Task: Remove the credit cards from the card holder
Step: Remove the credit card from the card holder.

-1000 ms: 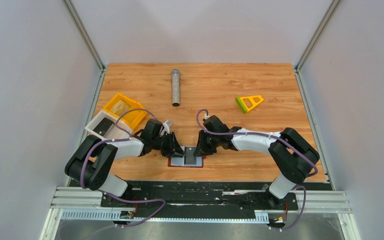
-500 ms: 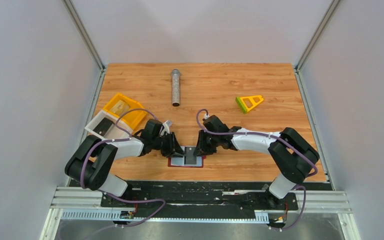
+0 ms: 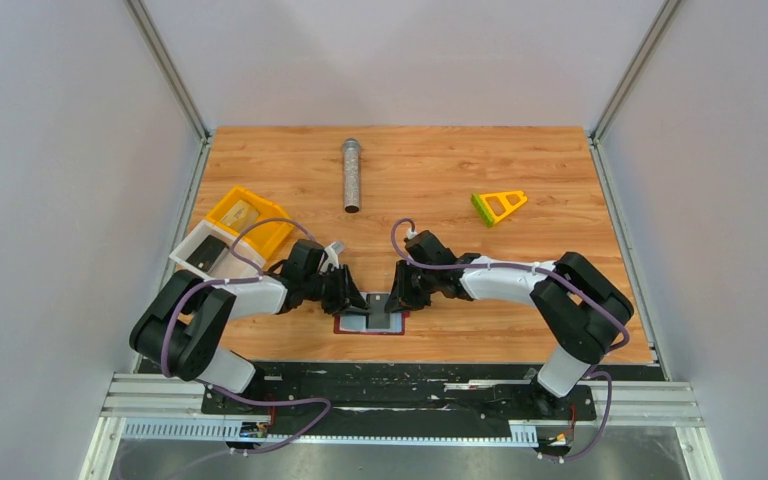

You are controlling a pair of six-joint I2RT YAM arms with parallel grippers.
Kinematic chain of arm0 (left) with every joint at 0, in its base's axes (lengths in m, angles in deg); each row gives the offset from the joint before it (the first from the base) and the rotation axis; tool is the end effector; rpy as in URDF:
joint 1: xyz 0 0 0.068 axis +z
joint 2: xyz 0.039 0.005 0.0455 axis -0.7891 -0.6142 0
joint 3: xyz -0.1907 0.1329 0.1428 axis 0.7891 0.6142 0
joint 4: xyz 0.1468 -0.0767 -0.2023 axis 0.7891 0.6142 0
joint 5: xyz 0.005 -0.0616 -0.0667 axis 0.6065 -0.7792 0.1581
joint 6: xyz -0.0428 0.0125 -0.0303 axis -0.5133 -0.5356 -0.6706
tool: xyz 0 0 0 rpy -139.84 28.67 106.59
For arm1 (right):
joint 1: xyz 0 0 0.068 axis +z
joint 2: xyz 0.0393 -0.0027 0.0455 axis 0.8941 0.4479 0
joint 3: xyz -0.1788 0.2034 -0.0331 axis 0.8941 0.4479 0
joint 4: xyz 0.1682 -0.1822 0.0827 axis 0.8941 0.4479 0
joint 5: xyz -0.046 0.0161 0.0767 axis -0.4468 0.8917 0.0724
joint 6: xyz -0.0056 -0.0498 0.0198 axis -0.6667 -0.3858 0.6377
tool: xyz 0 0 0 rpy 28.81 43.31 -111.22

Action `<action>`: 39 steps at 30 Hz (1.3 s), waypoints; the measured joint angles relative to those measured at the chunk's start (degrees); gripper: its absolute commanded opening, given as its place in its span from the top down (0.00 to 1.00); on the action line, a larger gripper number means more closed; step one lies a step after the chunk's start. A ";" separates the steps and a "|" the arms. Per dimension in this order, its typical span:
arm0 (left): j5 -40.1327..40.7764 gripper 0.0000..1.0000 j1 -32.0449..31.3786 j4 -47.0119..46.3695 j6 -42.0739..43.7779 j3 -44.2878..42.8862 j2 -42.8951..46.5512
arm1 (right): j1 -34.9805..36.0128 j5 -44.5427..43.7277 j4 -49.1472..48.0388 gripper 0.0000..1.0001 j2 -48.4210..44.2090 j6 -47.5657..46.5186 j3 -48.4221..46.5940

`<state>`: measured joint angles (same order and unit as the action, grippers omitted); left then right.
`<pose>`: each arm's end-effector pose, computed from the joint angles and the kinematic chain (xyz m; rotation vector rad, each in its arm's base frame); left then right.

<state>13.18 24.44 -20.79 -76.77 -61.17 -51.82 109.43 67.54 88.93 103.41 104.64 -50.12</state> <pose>0.2051 -0.1302 0.1210 -0.2043 2.6996 -1.2410 0.2124 0.2356 0.1446 -0.1028 2.8117 0.9105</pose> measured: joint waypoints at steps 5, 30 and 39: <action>-0.02 0.67 0.00 -0.63 -0.20 0.26 0.00 | 0.00 -0.13 0.22 0.80 0.02 -0.02 -0.17; -0.04 0.67 0.00 -1.53 -0.17 0.35 -0.26 | 0.02 -1.25 2.14 0.80 0.50 -0.20 -2.03; -0.46 0.67 0.02 -2.14 -0.24 0.35 -0.90 | 0.02 -0.07 0.61 0.80 1.70 -0.02 -2.40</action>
<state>12.72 24.47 -22.93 -77.01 -60.82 -52.71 109.45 67.47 89.54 105.12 104.62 -52.52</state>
